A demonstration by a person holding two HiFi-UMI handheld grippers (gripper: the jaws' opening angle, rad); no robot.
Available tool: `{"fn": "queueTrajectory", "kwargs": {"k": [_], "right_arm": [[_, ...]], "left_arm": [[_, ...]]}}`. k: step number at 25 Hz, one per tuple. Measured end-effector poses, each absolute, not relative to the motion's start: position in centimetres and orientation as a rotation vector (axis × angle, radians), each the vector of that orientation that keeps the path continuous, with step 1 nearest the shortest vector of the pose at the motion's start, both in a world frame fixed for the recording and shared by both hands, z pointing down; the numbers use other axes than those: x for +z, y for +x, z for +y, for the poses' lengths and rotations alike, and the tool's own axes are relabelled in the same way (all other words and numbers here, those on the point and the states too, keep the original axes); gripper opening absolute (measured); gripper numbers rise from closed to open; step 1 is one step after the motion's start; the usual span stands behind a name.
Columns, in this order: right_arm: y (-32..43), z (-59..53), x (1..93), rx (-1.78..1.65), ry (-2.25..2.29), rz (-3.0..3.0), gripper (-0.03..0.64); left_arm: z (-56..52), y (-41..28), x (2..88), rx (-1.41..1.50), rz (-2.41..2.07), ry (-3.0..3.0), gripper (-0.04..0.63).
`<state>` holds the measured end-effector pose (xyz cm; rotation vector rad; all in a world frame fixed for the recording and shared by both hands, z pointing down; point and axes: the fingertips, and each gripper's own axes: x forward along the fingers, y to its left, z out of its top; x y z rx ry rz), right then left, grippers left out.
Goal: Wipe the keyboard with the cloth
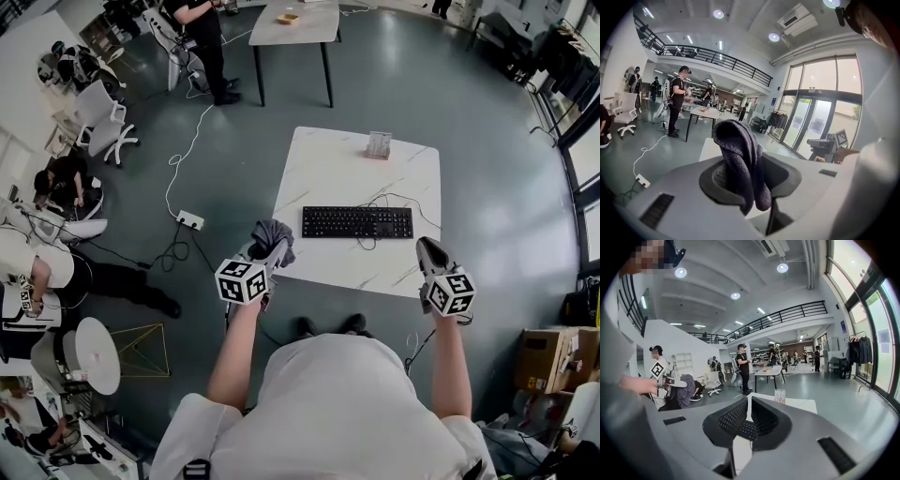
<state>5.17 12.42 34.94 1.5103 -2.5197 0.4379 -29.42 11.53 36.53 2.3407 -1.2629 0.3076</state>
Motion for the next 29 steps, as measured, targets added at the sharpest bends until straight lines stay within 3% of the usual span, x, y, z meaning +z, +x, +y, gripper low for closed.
{"fn": "queueTrajectory", "kwargs": {"k": [29], "right_arm": [[5.6, 11.9, 33.5, 0.394, 1.497, -2.575, 0.038]], "left_arm": [[10.7, -28.4, 36.3, 0.303, -1.258, 2.343, 0.124]]}}
